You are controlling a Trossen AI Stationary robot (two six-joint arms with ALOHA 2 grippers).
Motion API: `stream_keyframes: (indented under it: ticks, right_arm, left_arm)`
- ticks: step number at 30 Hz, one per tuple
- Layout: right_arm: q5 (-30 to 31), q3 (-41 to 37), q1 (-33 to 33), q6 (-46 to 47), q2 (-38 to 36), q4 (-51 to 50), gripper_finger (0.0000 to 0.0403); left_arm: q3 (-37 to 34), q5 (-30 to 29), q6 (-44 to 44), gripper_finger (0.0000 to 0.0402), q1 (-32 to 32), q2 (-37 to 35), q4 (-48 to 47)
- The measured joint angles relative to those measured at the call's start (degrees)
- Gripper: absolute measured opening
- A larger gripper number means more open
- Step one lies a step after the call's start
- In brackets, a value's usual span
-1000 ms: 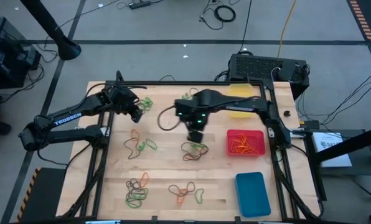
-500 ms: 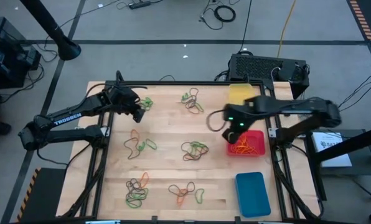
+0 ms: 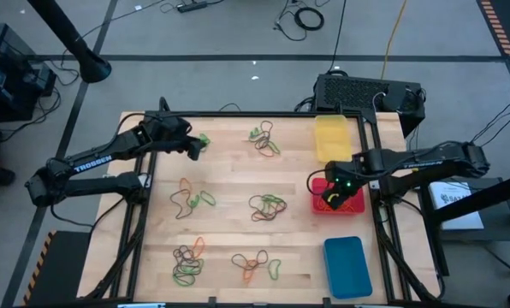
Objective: Sort rubber bands into baskets
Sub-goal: Put the orange rubber band into the red bin
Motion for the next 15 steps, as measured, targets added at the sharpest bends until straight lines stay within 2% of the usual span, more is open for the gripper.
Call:
stream_keyframes:
  ticks: [12, 15]
  right_arm:
    - [0.2, -0.1, -0.7, -4.6, 0.0, -0.3, 0.0000]
    - [-1.5, -0.1, -2.1, -4.6, 0.0, -0.5, 0.0002]
  left_arm:
    - [0.0, -0.2, -3.0, 0.0175, 0.0, 3.2, 1.4]
    - [0.0, -0.2, -3.1, 0.0175, 0.0, 4.6, 1.4]
